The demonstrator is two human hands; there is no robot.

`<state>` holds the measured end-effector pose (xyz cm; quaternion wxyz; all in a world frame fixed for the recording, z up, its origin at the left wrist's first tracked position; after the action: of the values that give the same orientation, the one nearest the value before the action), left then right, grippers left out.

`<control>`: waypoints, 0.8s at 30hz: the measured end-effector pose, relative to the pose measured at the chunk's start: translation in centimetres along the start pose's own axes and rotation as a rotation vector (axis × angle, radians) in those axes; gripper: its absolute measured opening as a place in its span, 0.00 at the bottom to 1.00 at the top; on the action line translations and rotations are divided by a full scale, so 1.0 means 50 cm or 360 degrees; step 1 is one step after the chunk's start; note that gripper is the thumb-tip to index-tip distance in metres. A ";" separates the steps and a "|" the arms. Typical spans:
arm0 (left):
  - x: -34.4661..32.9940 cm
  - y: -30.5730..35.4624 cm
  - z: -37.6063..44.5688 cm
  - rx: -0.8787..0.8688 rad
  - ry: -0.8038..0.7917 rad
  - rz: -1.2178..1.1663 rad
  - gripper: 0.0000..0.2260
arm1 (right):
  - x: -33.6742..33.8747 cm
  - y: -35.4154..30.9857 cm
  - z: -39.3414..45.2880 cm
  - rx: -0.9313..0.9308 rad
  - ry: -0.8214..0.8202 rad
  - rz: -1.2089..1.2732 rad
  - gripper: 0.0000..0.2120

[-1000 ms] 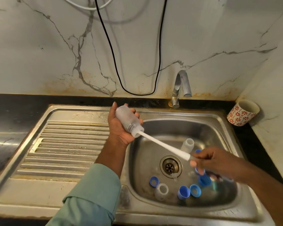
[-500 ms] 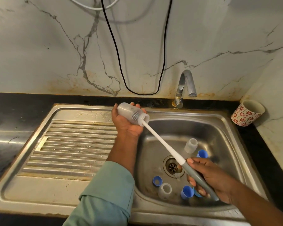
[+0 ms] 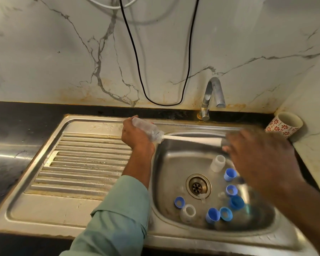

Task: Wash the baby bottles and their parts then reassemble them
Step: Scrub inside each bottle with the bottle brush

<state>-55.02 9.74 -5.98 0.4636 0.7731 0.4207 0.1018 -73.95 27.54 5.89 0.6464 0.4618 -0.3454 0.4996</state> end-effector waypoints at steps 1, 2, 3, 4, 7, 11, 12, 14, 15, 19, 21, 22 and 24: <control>0.001 0.001 0.002 -0.0024 -0.0081 0.0162 0.06 | 0.002 0.020 0.016 0.0080 0.0253 -0.0150 0.10; 0.003 0.000 0.005 0.0039 -0.0149 0.0227 0.07 | 0.003 0.040 0.030 0.0164 0.0497 -0.0270 0.10; 0.007 -0.001 0.006 0.0152 -0.0230 0.0220 0.08 | -0.002 0.061 0.042 0.0277 0.0678 -0.0334 0.11; 0.009 -0.003 0.012 0.0260 -0.0312 0.0197 0.08 | -0.016 0.082 0.053 0.0420 0.0735 -0.0348 0.12; 0.007 -0.008 0.024 0.0495 -0.0602 0.0192 0.15 | -0.052 0.133 0.085 0.0705 0.0601 -0.0031 0.13; 0.006 -0.010 0.007 0.0761 -0.0663 -0.0042 0.13 | -0.139 0.150 0.073 0.0173 0.0070 0.0746 0.20; 0.006 -0.006 0.005 0.0815 -0.0585 -0.0143 0.12 | -0.163 0.139 0.057 -0.0002 -0.0086 0.0936 0.17; 0.004 0.007 0.002 0.0859 -0.0361 -0.0285 0.12 | -0.216 0.091 0.019 -0.0417 -0.0382 0.1403 0.17; 0.004 0.012 0.007 0.0814 -0.0250 -0.0364 0.13 | -0.240 0.055 -0.004 -0.0650 -0.0545 0.1606 0.16; 0.012 0.044 0.003 0.0309 0.0072 -0.0244 0.32 | -0.234 -0.110 -0.088 -0.1269 -0.1189 0.2290 0.18; 0.015 0.057 0.013 0.0248 0.0343 -0.0261 0.21 | -0.201 -0.132 -0.083 -0.1332 -0.1234 0.2311 0.19; 0.015 0.063 0.021 0.0206 0.0420 -0.0293 0.17 | -0.182 -0.128 -0.070 -0.1267 -0.1173 0.2211 0.17; 0.016 0.079 0.036 -0.0008 0.0460 -0.0199 0.12 | -0.134 -0.108 -0.036 -0.0832 -0.0892 0.1780 0.14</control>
<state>-51.34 8.32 -3.97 0.4055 0.7215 0.5302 0.1840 -70.53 26.62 -2.16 0.2671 0.1543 -0.7963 0.5202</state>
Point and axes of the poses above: each hand's wrist, its own z-axis towards the middle knuckle, its own x-axis out of the back of the hand, y = z × x, the point moved 3 cm from there along z, towards the middle knuckle, and after that the axes turned 14 degrees about y, right-handed, at the moved point
